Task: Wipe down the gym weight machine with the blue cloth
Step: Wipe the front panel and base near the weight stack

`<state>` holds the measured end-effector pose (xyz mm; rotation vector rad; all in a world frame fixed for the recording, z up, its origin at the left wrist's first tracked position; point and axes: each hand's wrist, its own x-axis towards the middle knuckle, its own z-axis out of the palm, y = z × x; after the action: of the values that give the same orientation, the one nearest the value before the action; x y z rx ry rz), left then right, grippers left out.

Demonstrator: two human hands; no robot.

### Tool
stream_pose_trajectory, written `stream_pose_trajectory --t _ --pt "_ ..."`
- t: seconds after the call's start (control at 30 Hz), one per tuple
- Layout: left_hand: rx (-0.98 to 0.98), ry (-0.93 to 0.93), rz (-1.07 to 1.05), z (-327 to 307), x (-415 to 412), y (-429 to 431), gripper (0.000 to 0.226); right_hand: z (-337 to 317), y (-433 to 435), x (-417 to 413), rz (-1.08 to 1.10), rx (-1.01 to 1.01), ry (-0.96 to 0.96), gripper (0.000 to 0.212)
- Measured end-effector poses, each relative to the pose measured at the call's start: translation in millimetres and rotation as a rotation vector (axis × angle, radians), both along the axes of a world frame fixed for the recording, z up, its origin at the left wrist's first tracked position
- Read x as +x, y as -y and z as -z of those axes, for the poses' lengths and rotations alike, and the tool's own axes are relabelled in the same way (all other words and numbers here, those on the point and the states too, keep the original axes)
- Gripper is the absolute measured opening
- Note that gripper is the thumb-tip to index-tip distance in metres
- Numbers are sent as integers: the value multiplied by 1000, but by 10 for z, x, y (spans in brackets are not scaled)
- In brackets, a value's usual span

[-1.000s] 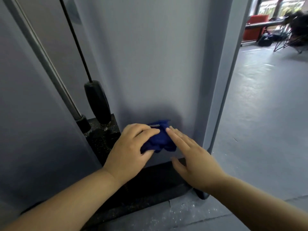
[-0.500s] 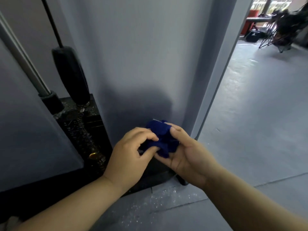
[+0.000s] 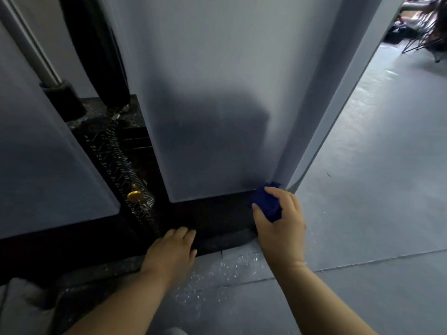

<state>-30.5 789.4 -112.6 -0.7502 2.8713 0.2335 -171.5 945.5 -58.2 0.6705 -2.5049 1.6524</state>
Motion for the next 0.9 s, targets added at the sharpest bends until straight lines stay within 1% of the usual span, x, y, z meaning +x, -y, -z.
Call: stream_pose_trajectory --t 0.1,0.2,0.27,0.33,0.43,0.53,0.6,0.7,0.8,0.87,0.9 --pt "11 62 -165 280 78 34 54 235 112 -61 3 28 -194 37" --pt "55 131 -293 501 126 91 59 435 132 -133 4 56 -292 37" --pt "88 171 -328 628 171 125 61 507 133 -178 -10 36 -333 36" --pt "101 202 -316 716 199 128 61 609 130 -209 -33 48 -370 32" --pt "82 197 -290 706 212 167 60 933 97 -241 -97 184 -320 30" --pt "96 186 -258 676 284 274 58 1320 91 -252 -182 396 -219 33" --pt "103 204 -255 691 336 313 58 1482 95 -215 -202 468 -140 33" --pt "118 225 -268 708 330 321 60 1533 105 -192 -221 506 -73 32" --pt "109 242 -270 702 310 299 62 1355 101 -217 -253 532 -19 29" --pt "116 259 -263 673 320 286 63 1140 92 -199 -209 464 -36 31" --pt "117 269 -259 659 334 282 63 1001 94 -160 -173 386 -51 34"
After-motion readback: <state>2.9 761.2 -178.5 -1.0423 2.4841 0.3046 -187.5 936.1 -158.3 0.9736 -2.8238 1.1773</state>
